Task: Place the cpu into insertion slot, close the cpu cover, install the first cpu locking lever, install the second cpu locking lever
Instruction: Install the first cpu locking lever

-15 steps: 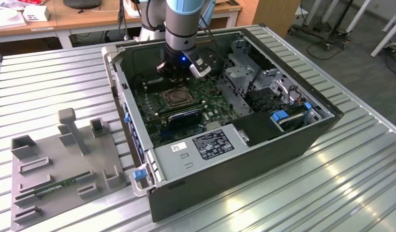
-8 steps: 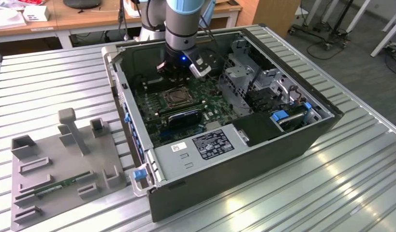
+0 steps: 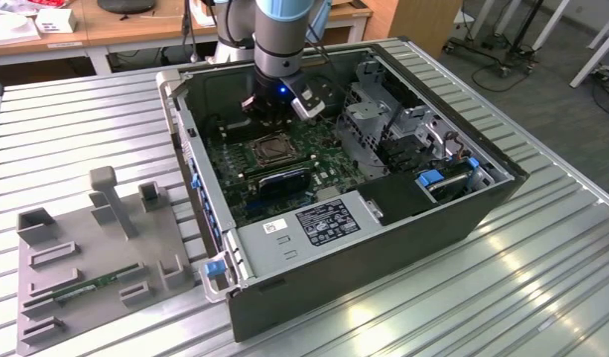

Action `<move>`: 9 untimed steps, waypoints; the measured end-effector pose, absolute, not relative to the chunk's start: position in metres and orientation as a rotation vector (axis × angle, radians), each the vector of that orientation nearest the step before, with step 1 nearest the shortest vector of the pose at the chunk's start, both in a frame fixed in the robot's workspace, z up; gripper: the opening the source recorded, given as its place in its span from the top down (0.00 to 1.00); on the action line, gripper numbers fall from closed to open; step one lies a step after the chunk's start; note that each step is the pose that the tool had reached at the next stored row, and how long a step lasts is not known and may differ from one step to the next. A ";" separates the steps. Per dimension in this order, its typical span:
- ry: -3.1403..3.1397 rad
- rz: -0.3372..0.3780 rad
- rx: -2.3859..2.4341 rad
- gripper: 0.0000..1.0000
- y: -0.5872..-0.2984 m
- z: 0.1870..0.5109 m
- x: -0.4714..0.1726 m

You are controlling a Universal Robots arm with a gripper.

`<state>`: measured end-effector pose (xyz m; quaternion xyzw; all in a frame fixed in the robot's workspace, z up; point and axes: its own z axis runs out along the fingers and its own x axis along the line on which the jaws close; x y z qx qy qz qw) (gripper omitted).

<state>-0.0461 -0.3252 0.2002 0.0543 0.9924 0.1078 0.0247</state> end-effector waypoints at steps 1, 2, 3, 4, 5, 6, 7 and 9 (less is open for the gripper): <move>3.070 0.324 0.168 0.89 -0.325 0.200 -0.046; 3.071 0.314 0.167 0.89 -0.325 0.200 -0.046; 3.072 0.302 0.167 0.89 -0.325 0.199 -0.046; 3.072 0.290 0.167 0.89 -0.325 0.199 -0.046; 3.073 0.284 0.166 0.89 -0.325 0.199 -0.046; 3.073 0.284 0.166 0.89 -0.325 0.198 -0.046; 3.073 0.283 0.166 0.89 -0.325 0.198 -0.046; 3.073 0.283 0.166 0.89 -0.324 0.198 -0.046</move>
